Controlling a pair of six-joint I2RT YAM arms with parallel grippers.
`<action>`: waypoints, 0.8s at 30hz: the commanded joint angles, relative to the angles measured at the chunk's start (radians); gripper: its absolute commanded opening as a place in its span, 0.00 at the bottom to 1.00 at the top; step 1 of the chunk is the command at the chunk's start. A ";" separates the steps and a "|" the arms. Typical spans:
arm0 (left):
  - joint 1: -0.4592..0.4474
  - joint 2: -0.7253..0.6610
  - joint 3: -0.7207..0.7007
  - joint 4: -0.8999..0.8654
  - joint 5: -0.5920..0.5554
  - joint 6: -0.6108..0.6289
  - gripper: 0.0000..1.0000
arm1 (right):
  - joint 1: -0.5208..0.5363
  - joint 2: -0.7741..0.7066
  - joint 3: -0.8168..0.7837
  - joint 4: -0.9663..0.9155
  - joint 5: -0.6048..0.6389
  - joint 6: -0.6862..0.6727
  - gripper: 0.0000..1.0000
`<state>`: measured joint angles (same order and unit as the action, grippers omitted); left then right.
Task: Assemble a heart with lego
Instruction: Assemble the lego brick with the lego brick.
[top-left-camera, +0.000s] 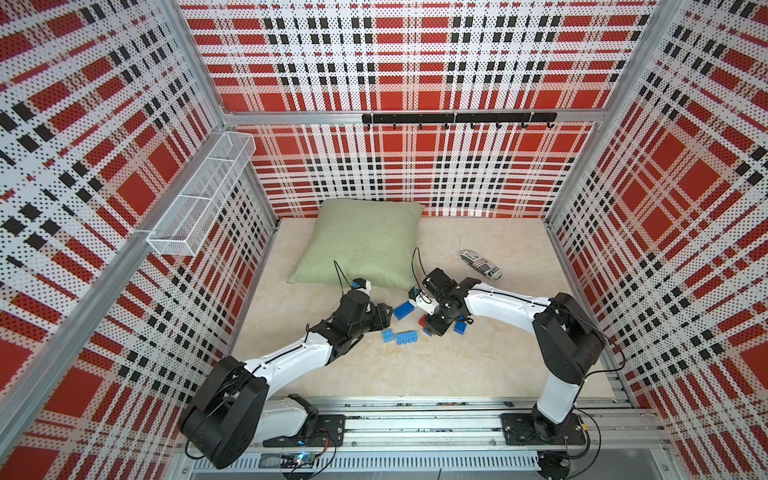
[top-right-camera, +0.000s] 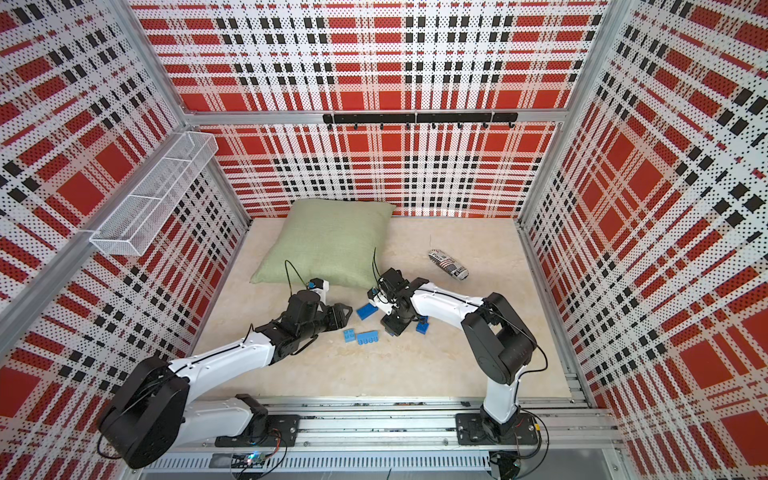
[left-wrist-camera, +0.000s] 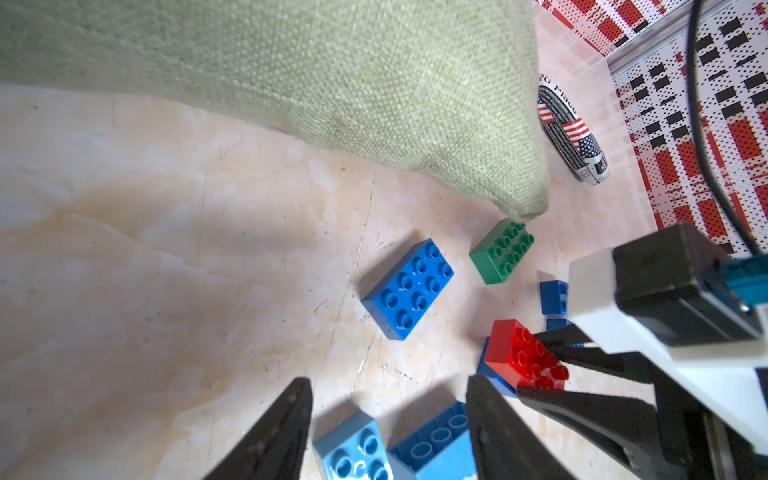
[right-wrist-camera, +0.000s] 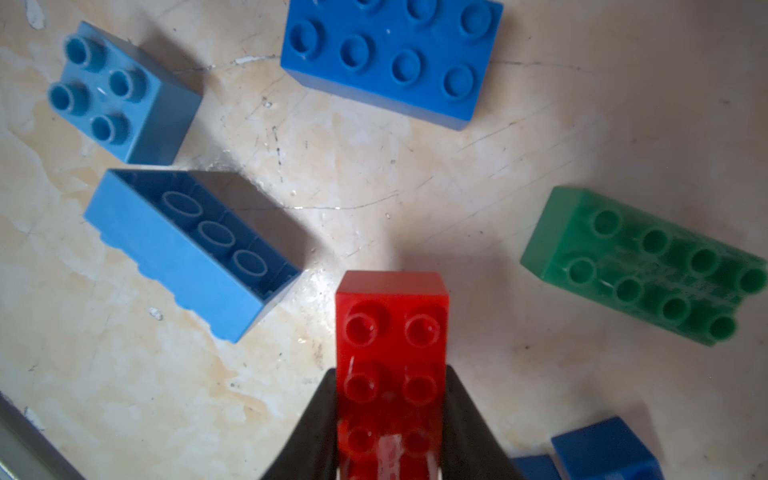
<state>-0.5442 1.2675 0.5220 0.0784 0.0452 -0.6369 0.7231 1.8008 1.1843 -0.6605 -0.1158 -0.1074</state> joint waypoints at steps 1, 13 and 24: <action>0.013 -0.024 -0.015 0.007 0.003 0.018 0.64 | -0.006 -0.038 -0.029 -0.033 0.025 -0.004 0.29; 0.021 -0.030 -0.019 0.008 0.005 0.019 0.64 | 0.023 -0.076 -0.023 -0.045 0.080 -0.009 0.28; 0.024 -0.032 -0.017 0.007 0.016 0.020 0.64 | 0.024 -0.125 -0.073 -0.041 0.049 -0.052 0.28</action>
<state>-0.5285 1.2541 0.5148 0.0784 0.0490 -0.6277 0.7414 1.7004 1.1366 -0.6930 -0.0574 -0.1345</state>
